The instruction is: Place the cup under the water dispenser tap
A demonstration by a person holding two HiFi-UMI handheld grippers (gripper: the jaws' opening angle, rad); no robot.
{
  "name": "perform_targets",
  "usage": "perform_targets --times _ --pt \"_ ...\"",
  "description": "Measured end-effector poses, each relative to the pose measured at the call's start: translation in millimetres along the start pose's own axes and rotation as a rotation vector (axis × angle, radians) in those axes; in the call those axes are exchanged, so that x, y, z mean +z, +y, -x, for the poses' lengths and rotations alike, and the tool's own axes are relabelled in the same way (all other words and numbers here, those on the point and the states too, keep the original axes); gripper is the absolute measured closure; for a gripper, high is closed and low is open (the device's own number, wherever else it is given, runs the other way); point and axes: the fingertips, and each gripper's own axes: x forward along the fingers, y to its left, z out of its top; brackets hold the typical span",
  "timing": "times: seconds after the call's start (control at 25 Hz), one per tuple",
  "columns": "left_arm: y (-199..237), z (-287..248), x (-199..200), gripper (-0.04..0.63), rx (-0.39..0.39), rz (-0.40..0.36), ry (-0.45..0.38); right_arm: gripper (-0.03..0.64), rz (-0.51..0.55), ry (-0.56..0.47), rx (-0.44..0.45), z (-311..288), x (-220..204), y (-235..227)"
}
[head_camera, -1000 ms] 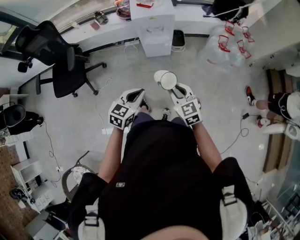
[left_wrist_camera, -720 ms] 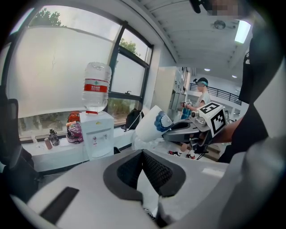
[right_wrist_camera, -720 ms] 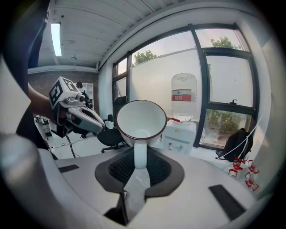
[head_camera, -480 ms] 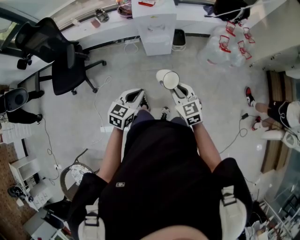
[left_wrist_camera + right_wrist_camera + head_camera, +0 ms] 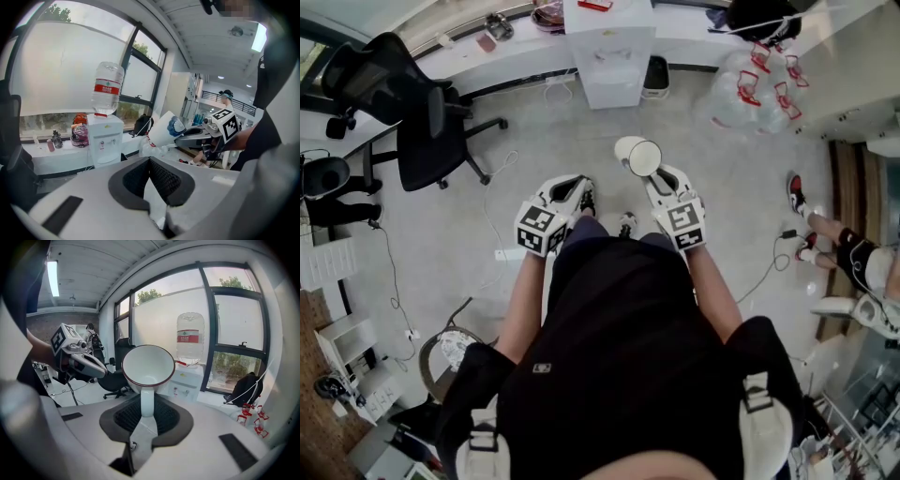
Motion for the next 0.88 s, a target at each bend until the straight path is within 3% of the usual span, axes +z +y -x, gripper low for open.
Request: perform_targets --times 0.88 --pt "84.8 -28.4 43.0 0.597 -0.071 -0.018 -0.004 0.566 0.0 0.039 -0.052 -71.7 38.6 -22.3"
